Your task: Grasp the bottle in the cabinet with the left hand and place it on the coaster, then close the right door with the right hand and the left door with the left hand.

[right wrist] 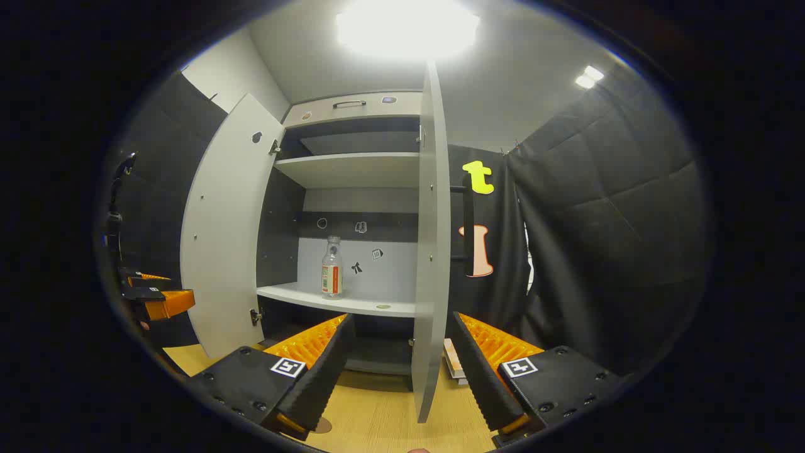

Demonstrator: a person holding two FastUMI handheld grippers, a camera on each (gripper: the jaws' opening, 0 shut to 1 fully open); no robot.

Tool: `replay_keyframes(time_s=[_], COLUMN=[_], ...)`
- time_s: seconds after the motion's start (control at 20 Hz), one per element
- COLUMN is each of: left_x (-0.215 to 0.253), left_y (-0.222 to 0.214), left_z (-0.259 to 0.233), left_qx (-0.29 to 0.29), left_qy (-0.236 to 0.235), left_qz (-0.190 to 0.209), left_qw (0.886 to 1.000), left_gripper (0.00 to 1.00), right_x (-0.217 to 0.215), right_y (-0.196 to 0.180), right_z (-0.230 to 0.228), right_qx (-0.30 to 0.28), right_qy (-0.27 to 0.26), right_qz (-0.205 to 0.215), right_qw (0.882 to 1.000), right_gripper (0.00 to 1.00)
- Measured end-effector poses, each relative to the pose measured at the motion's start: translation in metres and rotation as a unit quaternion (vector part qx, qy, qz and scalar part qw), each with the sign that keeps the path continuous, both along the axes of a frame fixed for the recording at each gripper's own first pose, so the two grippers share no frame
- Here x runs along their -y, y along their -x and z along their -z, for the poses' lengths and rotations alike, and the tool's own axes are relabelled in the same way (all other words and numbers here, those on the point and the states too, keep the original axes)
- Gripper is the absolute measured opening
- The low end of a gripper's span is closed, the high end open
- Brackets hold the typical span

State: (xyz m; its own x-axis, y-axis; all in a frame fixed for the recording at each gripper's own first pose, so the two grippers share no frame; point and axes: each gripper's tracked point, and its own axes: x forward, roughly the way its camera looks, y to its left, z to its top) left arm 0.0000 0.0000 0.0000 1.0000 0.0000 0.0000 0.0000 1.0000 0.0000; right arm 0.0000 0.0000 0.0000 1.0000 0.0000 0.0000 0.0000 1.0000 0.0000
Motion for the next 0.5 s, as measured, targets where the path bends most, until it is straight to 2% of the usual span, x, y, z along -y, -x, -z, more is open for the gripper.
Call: replay_keyframes(time_s=[0.5], left_x=[-0.0043], left_y=[0.0030], left_z=[-0.0010], left_qx=[0.001], left_qy=[0.002], left_qz=[-0.011], left_qw=[1.000], left_gripper=[0.82], right_x=[-0.0010], right_y=[-0.0035], right_z=[-0.0024], right_qx=[0.000], right_qy=[0.001], right_qz=[-0.009], right_qw=[1.000], right_gripper=[0.97])
